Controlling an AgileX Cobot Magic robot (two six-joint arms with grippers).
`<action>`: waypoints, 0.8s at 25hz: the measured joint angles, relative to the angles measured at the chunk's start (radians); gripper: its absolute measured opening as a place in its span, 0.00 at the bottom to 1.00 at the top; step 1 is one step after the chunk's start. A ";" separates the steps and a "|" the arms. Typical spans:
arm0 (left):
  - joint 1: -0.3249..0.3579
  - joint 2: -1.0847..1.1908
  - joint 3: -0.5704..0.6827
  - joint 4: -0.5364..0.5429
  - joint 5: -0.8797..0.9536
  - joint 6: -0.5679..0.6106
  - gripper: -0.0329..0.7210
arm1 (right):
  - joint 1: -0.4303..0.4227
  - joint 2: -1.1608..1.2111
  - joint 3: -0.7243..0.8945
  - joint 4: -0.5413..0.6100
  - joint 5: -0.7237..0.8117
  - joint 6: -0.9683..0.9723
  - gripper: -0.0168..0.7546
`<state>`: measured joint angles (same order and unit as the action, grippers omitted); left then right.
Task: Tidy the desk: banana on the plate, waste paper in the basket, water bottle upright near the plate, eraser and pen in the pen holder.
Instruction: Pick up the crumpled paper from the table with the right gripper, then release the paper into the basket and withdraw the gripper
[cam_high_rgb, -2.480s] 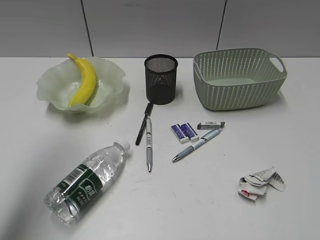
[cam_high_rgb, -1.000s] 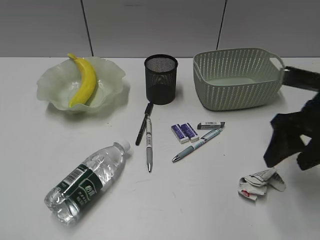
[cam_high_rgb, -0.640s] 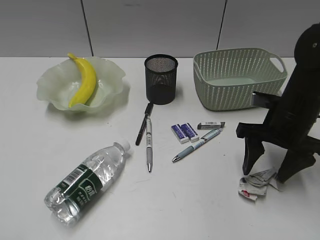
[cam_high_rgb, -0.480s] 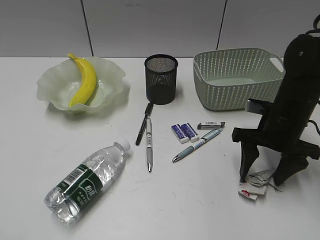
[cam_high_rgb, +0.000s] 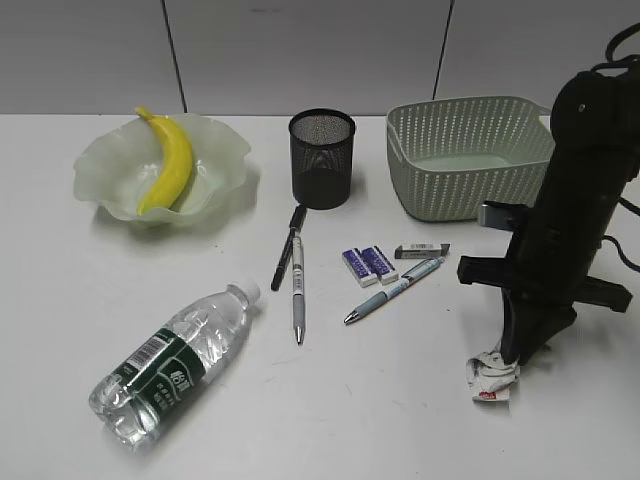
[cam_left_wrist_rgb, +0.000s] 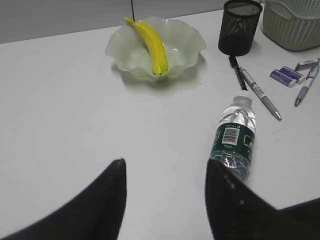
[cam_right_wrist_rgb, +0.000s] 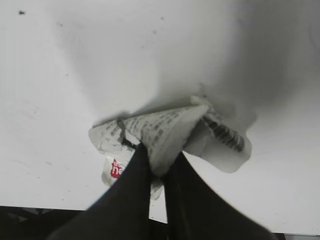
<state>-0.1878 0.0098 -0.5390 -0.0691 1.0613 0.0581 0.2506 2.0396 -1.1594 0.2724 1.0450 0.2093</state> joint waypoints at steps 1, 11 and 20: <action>0.000 0.000 0.000 0.000 0.000 0.000 0.55 | 0.000 0.000 -0.010 0.000 0.011 -0.010 0.09; 0.000 0.000 0.000 0.000 0.000 0.000 0.55 | 0.000 -0.221 -0.199 -0.105 0.051 -0.036 0.04; 0.000 0.000 0.000 0.000 0.000 0.000 0.55 | 0.000 -0.188 -0.367 -0.272 -0.455 -0.066 0.04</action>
<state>-0.1878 0.0098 -0.5390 -0.0691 1.0613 0.0581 0.2508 1.8513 -1.5266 0.0000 0.5896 0.1435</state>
